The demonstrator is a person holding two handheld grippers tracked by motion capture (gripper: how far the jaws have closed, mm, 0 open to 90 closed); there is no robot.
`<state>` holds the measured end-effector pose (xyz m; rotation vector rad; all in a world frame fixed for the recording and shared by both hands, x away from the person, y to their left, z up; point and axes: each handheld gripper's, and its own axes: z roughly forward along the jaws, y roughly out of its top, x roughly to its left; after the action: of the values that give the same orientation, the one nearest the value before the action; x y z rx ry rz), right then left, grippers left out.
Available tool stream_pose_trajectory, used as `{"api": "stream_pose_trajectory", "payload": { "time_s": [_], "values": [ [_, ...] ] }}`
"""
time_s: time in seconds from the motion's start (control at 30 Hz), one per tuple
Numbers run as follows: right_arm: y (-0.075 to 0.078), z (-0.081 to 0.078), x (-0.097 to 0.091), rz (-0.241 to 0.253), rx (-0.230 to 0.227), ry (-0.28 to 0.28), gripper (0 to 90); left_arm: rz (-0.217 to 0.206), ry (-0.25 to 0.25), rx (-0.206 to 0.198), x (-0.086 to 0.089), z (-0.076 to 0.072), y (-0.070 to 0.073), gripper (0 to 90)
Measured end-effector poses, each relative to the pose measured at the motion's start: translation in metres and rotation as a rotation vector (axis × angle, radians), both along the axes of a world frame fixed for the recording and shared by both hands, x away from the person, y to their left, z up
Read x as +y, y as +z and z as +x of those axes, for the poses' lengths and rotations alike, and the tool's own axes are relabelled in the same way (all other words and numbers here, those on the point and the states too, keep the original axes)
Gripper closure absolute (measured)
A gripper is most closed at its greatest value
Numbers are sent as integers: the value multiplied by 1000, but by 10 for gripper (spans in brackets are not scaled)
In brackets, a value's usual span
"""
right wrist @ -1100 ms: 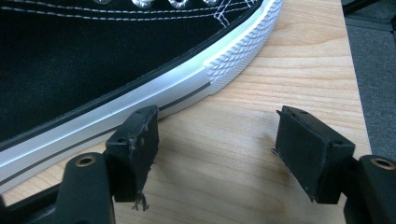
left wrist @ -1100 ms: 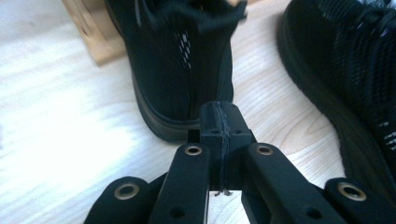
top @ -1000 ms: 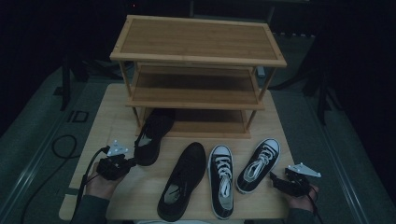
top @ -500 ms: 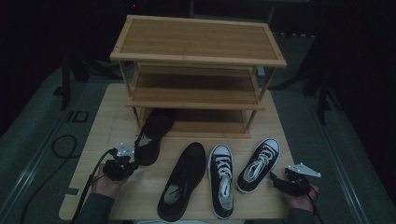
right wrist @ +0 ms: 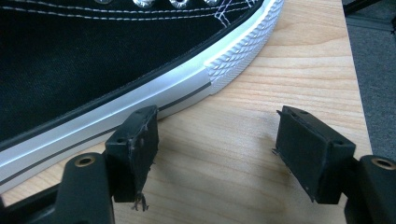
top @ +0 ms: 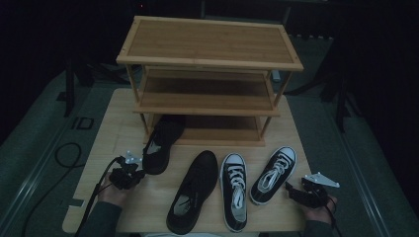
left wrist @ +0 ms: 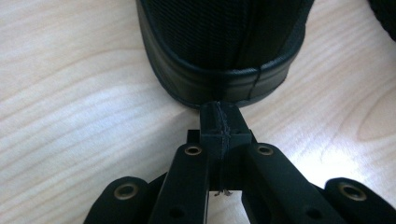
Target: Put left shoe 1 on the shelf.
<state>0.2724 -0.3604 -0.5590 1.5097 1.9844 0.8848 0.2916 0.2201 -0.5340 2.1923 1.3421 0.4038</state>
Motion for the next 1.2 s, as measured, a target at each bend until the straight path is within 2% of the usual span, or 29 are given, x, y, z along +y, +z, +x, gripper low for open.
{"api": "stream_pose_trajectory", "payload": {
  "time_s": [0.2, 0.33, 0.5, 0.6, 0.77, 0.83, 0.9, 0.97, 1.2],
  "values": [
    [0, 0, 0, 0, 0, 0, 294, 0, 32, -8, -2, 8, 2, 898],
    [0, 0, 0, 0, 0, 0, 294, 1, -3, -5, -10, 4, 2, 897],
    [0, 0, 0, 0, 0, 1, 294, 29, -52, 17, -22, 1, -3, 896],
    [0, 0, 0, 0, 0, 1, 294, 43, -50, 22, -24, 4, -5, 896],
    [0, 0, 0, 0, 0, 1, 294, 79, -54, 6, -28, 9, -2, 896],
    [0, 0, 0, 0, 0, 1, 294, 77, -48, 0, -28, 11, -1, 897],
    [0, 0, 0, 0, 0, 1, 294, 44, -57, -12, -28, 15, 5, 897],
    [0, 0, 0, 0, 0, 1, 294, 48, -51, -32, -30, 18, 9, 896],
    [0, 0, 0, 1, 0, 1, 294, 45, -48, -37, -36, 30, 9, 895]
  ]
}}
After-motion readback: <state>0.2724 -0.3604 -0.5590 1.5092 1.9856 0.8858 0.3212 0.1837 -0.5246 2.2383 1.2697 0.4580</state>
